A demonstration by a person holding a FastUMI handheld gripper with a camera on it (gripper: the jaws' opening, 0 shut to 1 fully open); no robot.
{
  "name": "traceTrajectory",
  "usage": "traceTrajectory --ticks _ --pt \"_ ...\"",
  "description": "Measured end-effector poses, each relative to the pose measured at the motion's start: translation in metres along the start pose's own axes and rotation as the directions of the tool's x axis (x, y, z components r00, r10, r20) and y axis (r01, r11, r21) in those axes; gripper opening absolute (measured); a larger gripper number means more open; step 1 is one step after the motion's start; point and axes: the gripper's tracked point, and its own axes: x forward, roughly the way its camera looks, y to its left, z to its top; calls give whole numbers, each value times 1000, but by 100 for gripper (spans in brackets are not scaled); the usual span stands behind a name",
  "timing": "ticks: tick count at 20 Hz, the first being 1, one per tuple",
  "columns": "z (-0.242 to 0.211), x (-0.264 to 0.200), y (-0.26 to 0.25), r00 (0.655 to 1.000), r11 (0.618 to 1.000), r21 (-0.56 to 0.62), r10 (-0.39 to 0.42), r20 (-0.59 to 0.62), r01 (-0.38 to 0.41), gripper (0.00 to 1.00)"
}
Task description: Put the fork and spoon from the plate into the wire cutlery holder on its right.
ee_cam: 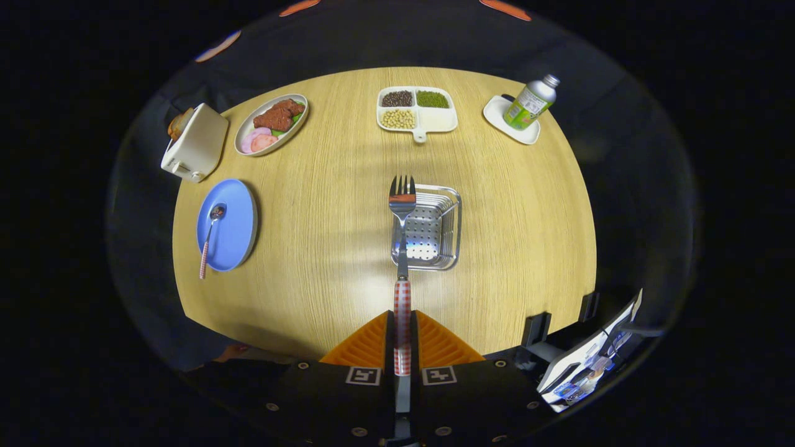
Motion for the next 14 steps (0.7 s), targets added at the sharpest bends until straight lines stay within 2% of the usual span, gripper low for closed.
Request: traceTrajectory --ticks 7,14 --pt "-3 13 -22 992 998 -51 18 -121 -25 10" --pt "4 25 -23 967 995 -67 50 -250 -68 10"
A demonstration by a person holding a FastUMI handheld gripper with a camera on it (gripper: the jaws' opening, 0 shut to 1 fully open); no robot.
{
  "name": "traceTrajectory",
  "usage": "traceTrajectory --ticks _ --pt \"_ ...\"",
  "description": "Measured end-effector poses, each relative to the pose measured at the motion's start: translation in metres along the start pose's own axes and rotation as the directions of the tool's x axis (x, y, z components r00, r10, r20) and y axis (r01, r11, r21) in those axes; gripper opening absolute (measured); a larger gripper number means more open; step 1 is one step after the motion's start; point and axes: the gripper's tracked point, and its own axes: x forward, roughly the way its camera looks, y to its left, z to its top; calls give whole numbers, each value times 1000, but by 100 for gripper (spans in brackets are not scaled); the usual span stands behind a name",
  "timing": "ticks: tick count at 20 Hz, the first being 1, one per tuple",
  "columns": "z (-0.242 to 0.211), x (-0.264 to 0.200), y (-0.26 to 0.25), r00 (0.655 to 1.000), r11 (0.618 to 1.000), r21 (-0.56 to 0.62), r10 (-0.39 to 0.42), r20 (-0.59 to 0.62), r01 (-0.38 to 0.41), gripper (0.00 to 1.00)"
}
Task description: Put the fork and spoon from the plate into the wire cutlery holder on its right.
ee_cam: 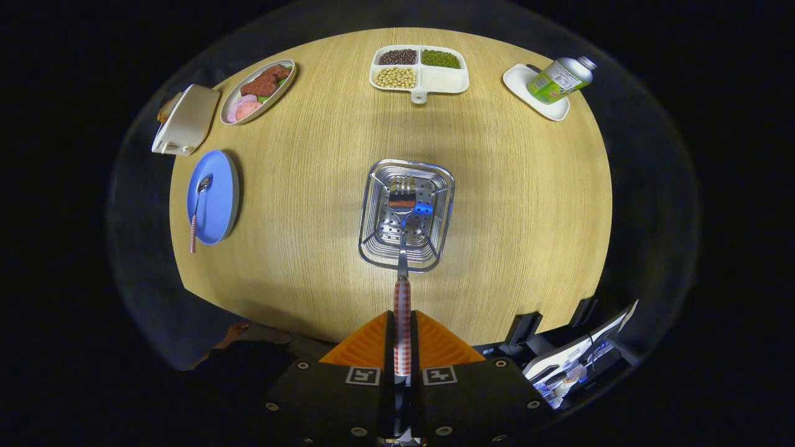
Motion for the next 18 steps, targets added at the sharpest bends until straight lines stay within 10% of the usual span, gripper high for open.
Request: traceTrajectory --ticks 18 --pt "59 -44 10 964 987 100 94 251 -122 24"
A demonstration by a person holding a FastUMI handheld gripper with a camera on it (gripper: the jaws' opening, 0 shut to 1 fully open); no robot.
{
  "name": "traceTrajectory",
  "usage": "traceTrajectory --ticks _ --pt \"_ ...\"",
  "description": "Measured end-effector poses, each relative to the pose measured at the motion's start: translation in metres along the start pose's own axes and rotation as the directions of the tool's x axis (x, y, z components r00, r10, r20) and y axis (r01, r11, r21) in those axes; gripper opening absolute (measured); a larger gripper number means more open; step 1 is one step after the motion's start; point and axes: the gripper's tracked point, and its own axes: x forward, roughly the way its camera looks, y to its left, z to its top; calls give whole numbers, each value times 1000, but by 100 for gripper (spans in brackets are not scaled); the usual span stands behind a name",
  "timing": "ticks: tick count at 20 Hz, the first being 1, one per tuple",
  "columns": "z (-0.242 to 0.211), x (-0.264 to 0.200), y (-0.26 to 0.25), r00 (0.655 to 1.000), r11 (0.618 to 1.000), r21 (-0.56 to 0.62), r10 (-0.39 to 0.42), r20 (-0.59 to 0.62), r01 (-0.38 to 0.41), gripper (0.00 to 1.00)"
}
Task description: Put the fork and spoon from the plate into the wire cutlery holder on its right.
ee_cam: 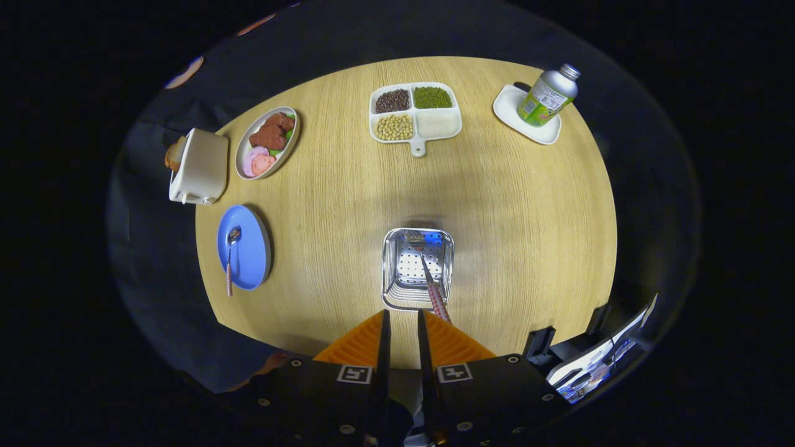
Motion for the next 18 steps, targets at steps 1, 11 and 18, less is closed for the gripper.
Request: traceTrajectory --ticks 1,11,18 --pt "4 -3 7 999 1000 2 17 29 -17 30" --pt "7 -23 100 976 985 5 171 133 -173 64" --pt "-6 -12 180 972 978 -66 205 111 -199 95"
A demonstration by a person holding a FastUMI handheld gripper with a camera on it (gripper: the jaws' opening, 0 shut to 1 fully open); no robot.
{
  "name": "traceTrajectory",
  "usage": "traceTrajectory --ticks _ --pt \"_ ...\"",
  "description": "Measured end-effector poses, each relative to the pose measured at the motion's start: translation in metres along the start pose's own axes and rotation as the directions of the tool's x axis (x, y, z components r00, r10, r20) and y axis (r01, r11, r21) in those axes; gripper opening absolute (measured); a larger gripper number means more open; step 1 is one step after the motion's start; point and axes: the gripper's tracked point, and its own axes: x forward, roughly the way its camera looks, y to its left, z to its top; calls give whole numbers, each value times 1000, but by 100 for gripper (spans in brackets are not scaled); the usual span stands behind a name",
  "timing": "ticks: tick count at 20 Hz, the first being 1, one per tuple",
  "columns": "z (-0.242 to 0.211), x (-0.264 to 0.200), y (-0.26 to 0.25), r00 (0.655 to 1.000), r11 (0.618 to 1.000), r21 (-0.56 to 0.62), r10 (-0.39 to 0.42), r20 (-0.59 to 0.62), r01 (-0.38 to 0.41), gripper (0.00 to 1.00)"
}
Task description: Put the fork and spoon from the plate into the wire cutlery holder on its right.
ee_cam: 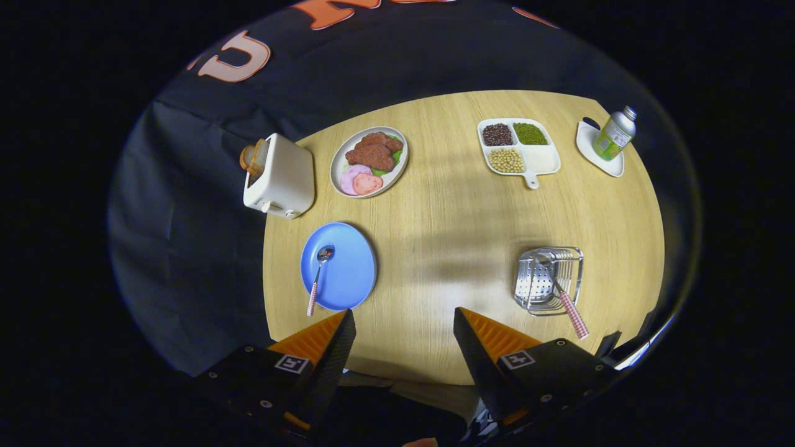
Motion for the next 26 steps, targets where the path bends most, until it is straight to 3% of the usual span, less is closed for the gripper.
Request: traceTrajectory --ticks 8,13,20,26 --pt "-21 56 94 996 998 -56 27 -84 -32 97" --pt "-39 95 140 985 997 -61 39 -165 -50 91" --pt "-54 156 174 975 999 -40 -2 -220 -7 85" --pt "-59 201 173 967 996 -3 -85 -238 87 78"
